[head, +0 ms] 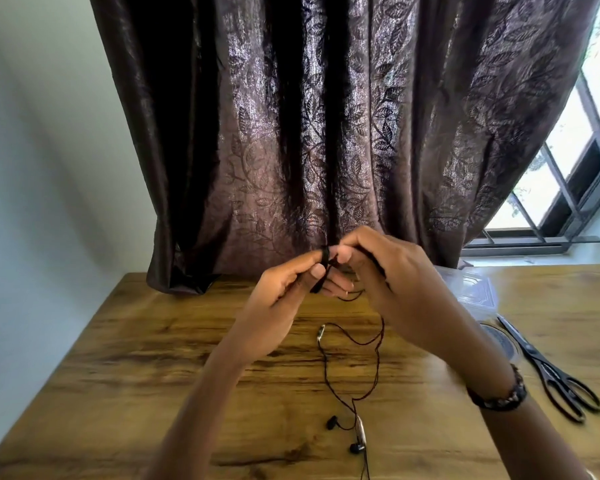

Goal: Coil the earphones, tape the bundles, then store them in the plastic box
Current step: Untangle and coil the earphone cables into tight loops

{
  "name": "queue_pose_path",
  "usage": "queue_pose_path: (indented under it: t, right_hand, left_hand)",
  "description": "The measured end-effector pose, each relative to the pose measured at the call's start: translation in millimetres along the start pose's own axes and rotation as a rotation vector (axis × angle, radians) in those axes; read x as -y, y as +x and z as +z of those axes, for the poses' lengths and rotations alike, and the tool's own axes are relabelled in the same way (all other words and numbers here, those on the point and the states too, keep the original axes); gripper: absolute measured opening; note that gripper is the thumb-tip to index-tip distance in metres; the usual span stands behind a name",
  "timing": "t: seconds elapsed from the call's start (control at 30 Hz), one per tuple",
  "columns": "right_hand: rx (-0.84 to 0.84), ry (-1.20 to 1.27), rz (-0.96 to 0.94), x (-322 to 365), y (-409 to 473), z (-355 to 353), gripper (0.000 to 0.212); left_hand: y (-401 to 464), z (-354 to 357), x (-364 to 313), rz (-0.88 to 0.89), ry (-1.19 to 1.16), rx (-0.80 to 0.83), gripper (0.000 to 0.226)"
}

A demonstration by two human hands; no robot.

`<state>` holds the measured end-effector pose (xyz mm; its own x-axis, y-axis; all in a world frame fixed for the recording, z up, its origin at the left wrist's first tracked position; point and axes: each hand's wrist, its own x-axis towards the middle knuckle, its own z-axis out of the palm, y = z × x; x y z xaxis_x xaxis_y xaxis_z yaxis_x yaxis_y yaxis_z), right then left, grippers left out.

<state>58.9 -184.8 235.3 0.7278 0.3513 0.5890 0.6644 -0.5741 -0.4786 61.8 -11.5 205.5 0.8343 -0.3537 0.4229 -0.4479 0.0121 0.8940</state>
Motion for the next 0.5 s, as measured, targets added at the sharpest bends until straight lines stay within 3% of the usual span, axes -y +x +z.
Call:
queue_pose_path:
  t: [0.3, 0.5]
  right_hand:
    - [0.007, 0.028, -0.090, -3.2, 19.8, -12.4, 0.016]
    - [-0.018, 0.279, 0.008, -11.0, 12.8, 3.6, 0.014]
  left_hand:
    - [-1.8, -2.5, -10.7, -0.034, -0.044, 0.095, 0.030]
    - [-1.7, -1.1, -14.1, 0.002, -0.269, 0.024, 0.031]
